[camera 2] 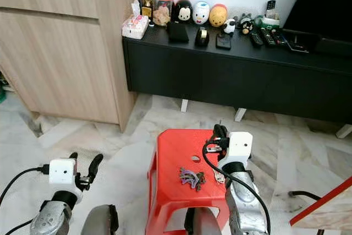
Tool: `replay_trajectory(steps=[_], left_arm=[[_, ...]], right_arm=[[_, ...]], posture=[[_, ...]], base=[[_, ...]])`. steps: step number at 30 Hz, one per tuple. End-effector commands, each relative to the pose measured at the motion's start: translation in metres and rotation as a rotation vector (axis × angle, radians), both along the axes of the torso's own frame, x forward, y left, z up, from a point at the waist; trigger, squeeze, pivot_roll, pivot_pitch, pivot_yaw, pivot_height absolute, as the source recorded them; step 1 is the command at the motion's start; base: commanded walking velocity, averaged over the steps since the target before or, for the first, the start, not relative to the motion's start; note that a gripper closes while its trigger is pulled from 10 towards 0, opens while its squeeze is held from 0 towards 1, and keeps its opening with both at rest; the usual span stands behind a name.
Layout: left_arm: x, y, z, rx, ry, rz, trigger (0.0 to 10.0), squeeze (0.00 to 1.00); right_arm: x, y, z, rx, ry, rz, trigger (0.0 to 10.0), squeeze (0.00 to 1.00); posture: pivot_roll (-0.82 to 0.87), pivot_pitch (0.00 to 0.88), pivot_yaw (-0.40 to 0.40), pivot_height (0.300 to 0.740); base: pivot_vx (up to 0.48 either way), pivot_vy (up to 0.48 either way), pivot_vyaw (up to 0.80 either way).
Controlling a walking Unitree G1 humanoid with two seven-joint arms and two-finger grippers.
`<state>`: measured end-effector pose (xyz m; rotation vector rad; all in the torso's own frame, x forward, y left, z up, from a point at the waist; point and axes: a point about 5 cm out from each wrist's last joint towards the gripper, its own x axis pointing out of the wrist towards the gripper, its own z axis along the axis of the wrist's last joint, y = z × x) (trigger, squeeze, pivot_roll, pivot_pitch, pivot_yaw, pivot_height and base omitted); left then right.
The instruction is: Hang keys on a hook
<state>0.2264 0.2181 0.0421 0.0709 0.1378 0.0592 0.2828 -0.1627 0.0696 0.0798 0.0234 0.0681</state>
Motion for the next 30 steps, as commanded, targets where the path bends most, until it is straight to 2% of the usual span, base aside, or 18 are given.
replay_trajectory(steps=[1, 7, 11, 16, 19, 23, 26, 27, 29, 30], left_arm=[[0.002, 0.002, -0.004, -0.014, 0.004, 0.013, 10.0, 0.00], [-0.001, 0.016, -0.017, -0.039, 0.050, 0.084, 10.0, 0.00], [-0.008, 0.029, -0.030, -0.056, 0.091, 0.151, 10.0, 0.00], [-0.017, 0.036, -0.046, -0.037, 0.157, 0.179, 10.0, 0.00], [-0.031, 0.040, -0.069, -0.031, 0.278, 0.205, 10.0, 0.00], [-0.038, 0.040, -0.077, -0.028, 0.321, 0.215, 10.0, 0.00], [-0.052, 0.038, -0.091, -0.045, 0.403, 0.231, 10.0, 0.00], [-0.052, 0.038, -0.091, -0.045, 0.403, 0.231, 10.0, 0.00], [-0.066, 0.034, -0.104, -0.063, 0.480, 0.245, 10.0, 0.00], [-0.080, 0.033, -0.114, -0.070, 0.557, 0.258, 10.0, 0.00]], right_arm=[[0.003, -0.009, 0.004, 0.001, -0.013, -0.034, 10.0, 0.00], [0.006, -0.009, 0.005, 0.004, -0.001, -0.042, 10.0, 0.00], [0.007, -0.006, 0.003, 0.006, 0.008, -0.031, 10.0, 0.00], [0.009, -0.003, 0.004, 0.004, 0.005, -0.024, 10.0, 0.00], [0.010, -0.002, 0.005, 0.010, 0.002, -0.032, 10.0, 0.00], [0.009, -0.002, 0.005, 0.010, 0.003, -0.034, 10.0, 0.00], [0.004, -0.004, 0.001, 0.017, 0.019, -0.050, 10.0, 0.00], [0.004, -0.004, 0.001, 0.017, 0.019, -0.050, 10.0, 0.00], [-0.001, -0.004, -0.004, 0.015, 0.034, -0.058, 10.0, 0.00], [-0.004, -0.005, -0.008, 0.026, 0.041, -0.080, 10.0, 0.00]], posture=[[0.14, 0.000, -0.124, 0.645], [0.14, 0.000, -0.124, 0.675], [0.14, 0.000, -0.131, 0.700], [0.14, 0.000, -0.132, 0.725], [0.14, 0.000, -0.127, 0.740], [0.13, 0.000, -0.126, 0.740], [0.13, 0.000, -0.130, 0.740], [0.13, 0.000, -0.130, 0.740], [0.14, 0.000, -0.125, 0.740], [0.12, 0.000, -0.109, 0.740]], base=[[0.000, 0.000, 0.00], [0.000, 0.000, 0.00], [0.000, 0.000, 0.00], [0.000, 0.000, 0.00], [0.000, 0.000, 0.00], [0.000, 0.000, 0.00], [0.000, 0.000, 0.00], [0.000, 0.000, 0.00], [0.000, 0.000, 0.00], [0.000, 0.000, 0.00]])
